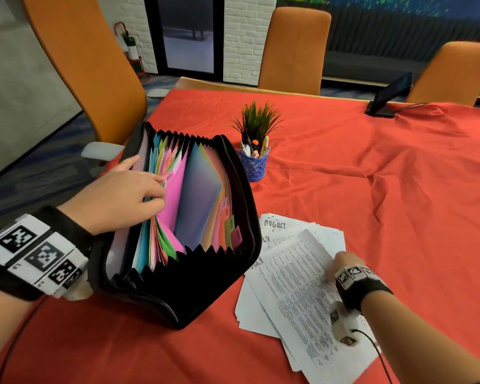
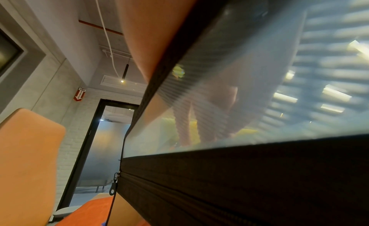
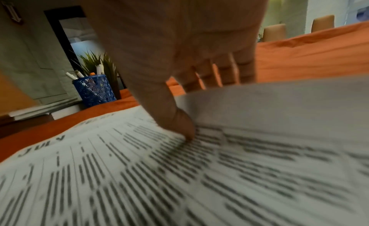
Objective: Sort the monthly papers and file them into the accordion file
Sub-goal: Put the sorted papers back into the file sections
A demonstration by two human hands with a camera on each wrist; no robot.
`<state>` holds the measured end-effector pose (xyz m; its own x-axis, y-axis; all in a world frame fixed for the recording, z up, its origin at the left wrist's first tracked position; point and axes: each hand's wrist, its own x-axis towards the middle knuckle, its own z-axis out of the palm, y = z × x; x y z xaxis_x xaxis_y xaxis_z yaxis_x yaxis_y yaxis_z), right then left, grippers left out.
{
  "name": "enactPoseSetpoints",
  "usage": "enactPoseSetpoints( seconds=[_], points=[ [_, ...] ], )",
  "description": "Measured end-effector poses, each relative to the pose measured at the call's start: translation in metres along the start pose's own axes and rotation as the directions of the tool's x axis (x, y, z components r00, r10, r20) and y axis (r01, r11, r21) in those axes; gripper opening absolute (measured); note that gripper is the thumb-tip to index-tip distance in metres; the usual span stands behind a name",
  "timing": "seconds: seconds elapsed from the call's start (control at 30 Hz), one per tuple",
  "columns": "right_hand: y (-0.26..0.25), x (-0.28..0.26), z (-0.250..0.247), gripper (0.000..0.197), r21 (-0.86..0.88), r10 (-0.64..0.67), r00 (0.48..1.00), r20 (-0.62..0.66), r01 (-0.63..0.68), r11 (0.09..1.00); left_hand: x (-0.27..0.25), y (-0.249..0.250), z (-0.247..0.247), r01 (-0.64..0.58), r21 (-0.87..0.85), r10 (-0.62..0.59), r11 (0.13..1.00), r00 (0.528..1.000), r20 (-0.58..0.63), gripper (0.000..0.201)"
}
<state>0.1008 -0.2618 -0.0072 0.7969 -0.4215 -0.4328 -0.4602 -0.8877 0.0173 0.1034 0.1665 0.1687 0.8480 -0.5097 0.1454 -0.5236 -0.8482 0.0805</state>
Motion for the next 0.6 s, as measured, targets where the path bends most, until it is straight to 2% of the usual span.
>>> enactPoseSetpoints(
  seconds=[0.07, 0.2, 0.3, 0.43, 0.53, 0.6],
  points=[
    [-0.009, 0.009, -0.004, 0.047, -0.006, 0.035, 0.999, 0.003, -0.035, 0.999, 0.000, 0.000, -0.001, 0.000, 0.002, -0.001, 1.000, 1.000, 0.003, 0.055],
    [-0.021, 0.023, -0.003, 0.084, 0.071, -0.003, 1.000, -0.012, 0.004, 0.997, -0.002, -0.001, 0.000, 0.013, 0.002, -0.013, 1.000, 1.000, 0.003, 0.050],
    [-0.020, 0.027, 0.001, 0.086, 0.037, 0.015, 0.999, -0.047, -0.013, 0.999, -0.003, -0.001, 0.001, 0.027, -0.010, -0.027, 1.000, 1.000, 0.013, 0.049],
    [-0.021, 0.023, 0.010, 0.070, 0.138, -0.016, 0.989, -0.150, 0.037, 0.990, -0.004, 0.000, 0.000, 0.041, -0.016, -0.040, 0.999, 0.998, 0.037, 0.047],
    [-0.017, 0.022, 0.013, 0.031, 0.247, -0.011, 0.977, -0.213, 0.065, 0.967, -0.003, 0.001, 0.002, 0.060, -0.031, -0.059, 0.998, 0.998, 0.021, 0.048],
    [-0.010, 0.023, 0.009, 0.014, 0.299, -0.009, 0.986, -0.165, 0.058, 0.953, -0.003, 0.002, 0.002, 0.065, -0.034, -0.064, 0.997, 0.998, 0.021, 0.049]
  ],
)
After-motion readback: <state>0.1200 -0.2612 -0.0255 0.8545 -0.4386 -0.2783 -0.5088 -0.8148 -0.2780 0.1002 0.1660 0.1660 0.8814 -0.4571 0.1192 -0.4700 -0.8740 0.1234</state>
